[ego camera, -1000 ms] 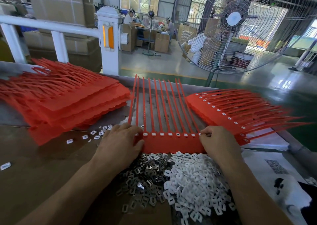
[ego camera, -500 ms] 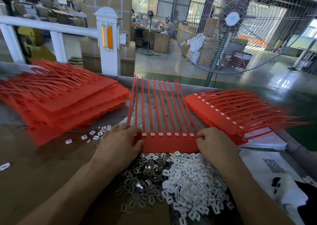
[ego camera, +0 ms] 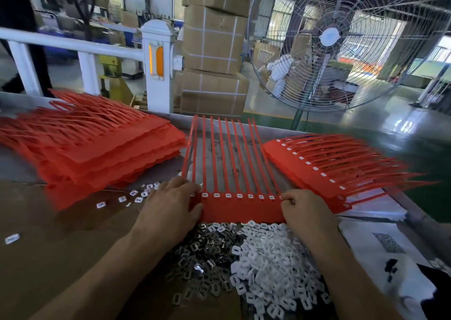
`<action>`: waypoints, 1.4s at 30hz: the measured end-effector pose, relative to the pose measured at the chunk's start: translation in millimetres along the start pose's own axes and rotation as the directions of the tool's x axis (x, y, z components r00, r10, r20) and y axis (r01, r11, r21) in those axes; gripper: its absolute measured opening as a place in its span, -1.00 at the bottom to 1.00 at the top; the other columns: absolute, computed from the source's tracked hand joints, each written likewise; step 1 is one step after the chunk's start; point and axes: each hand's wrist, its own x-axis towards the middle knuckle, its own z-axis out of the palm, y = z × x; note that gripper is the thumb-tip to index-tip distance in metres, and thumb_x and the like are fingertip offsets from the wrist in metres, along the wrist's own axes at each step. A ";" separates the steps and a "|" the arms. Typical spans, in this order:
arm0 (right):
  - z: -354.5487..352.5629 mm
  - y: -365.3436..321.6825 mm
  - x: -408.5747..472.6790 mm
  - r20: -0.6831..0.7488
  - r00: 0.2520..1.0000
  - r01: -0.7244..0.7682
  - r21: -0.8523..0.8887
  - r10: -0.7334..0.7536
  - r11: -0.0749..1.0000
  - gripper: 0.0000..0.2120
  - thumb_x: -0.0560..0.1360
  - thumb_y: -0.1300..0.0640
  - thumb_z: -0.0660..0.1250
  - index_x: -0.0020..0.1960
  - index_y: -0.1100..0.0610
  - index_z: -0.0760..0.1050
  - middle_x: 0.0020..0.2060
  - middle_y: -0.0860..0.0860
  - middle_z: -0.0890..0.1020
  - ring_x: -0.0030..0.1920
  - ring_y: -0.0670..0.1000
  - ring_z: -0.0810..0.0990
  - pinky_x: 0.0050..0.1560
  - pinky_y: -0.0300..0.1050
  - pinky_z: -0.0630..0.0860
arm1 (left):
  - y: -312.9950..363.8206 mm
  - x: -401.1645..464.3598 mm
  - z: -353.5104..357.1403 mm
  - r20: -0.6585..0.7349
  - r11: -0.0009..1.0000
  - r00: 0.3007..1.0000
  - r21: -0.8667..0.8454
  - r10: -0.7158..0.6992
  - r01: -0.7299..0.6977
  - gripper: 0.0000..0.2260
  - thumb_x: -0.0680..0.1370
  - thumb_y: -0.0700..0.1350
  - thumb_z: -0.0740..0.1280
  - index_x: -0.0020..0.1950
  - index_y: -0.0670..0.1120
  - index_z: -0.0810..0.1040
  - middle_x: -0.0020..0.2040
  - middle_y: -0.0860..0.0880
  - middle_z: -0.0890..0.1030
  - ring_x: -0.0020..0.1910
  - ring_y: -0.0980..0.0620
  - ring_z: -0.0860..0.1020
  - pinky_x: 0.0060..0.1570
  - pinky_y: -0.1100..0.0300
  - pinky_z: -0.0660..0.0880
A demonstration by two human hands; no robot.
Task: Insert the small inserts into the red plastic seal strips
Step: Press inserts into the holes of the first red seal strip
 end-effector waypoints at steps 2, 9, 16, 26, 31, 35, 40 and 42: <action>0.5 2.4 2.6 -0.046 0.999 -0.007 0.008 0.007 1.000 -0.77 0.59 0.09 0.29 0.12 0.05 0.69 0.03 0.03 0.73 0.07 0.14 0.66 0.06 0.01 0.58 | -1.3 0.9 -0.8 -0.024 1.000 1.000 -0.010 -0.008 0.008 -0.56 0.55 0.14 0.38 0.41 0.11 0.47 0.34 0.09 0.42 0.30 0.01 0.46 0.37 -0.01 0.38; 7.1 9.7 8.5 -0.044 0.999 -0.023 -0.078 0.019 0.997 -0.69 0.59 -0.11 0.33 -0.08 0.11 0.68 -0.22 -0.01 0.70 -0.18 0.07 0.63 -0.17 -0.07 0.51 | -8.0 2.2 -5.7 -0.060 0.970 0.989 0.195 -0.135 0.145 -0.39 0.47 0.42 0.25 0.42 0.13 0.40 0.29 0.04 0.44 0.32 -0.04 0.41 0.34 -0.03 0.30; 8.3 12.5 10.1 -0.086 0.996 -0.030 -0.023 0.028 0.999 -0.76 0.58 -0.08 0.38 -0.13 0.06 0.66 -0.23 -0.05 0.67 -0.21 0.03 0.60 -0.19 -0.07 0.51 | -9.8 4.0 -10.9 -0.047 0.957 0.979 0.205 -0.201 0.206 -0.52 0.51 0.40 0.22 0.29 0.15 0.52 0.19 0.06 0.53 0.25 -0.04 0.43 0.25 -0.03 0.28; 6.8 4.5 11.6 0.053 0.978 -0.177 0.721 0.201 0.670 -0.83 0.58 0.04 0.43 -0.08 0.13 0.66 -0.43 -0.03 0.69 -0.52 -0.08 0.63 -0.59 -0.34 0.36 | -20.5 16.7 -9.2 -0.099 0.907 0.944 -0.324 -0.316 0.270 -0.86 0.57 0.11 0.38 0.03 0.08 0.63 -0.12 0.14 0.60 -0.12 0.08 0.56 -0.09 0.14 0.44; 6.8 7.7 15.5 0.205 0.967 -0.256 0.785 0.154 0.565 -0.82 0.55 0.01 0.47 -0.03 0.13 0.70 -0.36 0.03 0.70 -0.46 -0.01 0.60 -0.58 -0.28 0.30 | -21.4 20.9 -5.5 -0.113 0.848 0.921 -0.444 -0.374 0.290 -0.92 0.57 0.04 0.39 -0.10 0.09 0.60 -0.18 0.14 0.64 -0.23 0.24 0.55 -0.33 0.31 0.35; 4.1 8.0 15.7 0.278 0.956 -0.283 0.797 0.092 0.534 -0.85 0.54 -0.01 0.47 -0.12 0.05 0.72 -0.36 0.12 0.66 -0.38 0.09 0.47 -0.53 -0.21 0.28 | -21.8 22.0 -4.2 -0.096 0.775 0.908 -0.563 -0.409 0.289 -0.92 0.57 0.01 0.41 -0.13 0.08 0.63 -0.18 0.12 0.67 -0.17 0.16 0.62 -0.26 0.21 0.45; -1.1 8.0 10.9 0.326 0.945 -0.263 0.682 0.038 0.682 -0.73 0.63 0.02 0.35 -0.10 0.18 0.68 -0.48 0.18 0.60 -0.60 0.02 0.37 -0.57 -0.24 0.29 | -20.2 21.2 -3.6 -0.125 0.749 0.906 -0.613 -0.404 0.250 -0.94 0.57 -0.01 0.42 -0.08 0.05 0.66 -0.18 0.11 0.68 -0.15 0.15 0.63 -0.17 0.17 0.52; -2.5 6.8 10.1 0.298 0.954 -0.249 0.695 0.045 0.675 -0.76 0.65 0.07 0.32 -0.05 0.18 0.67 -0.45 0.21 0.64 -0.60 0.02 0.37 -0.55 -0.22 0.29 | -18.7 20.4 -3.9 -0.144 0.756 0.907 -0.612 -0.395 0.231 -0.93 0.58 0.00 0.41 -0.02 0.03 0.67 -0.15 0.11 0.67 -0.13 0.15 0.63 -0.14 0.15 0.53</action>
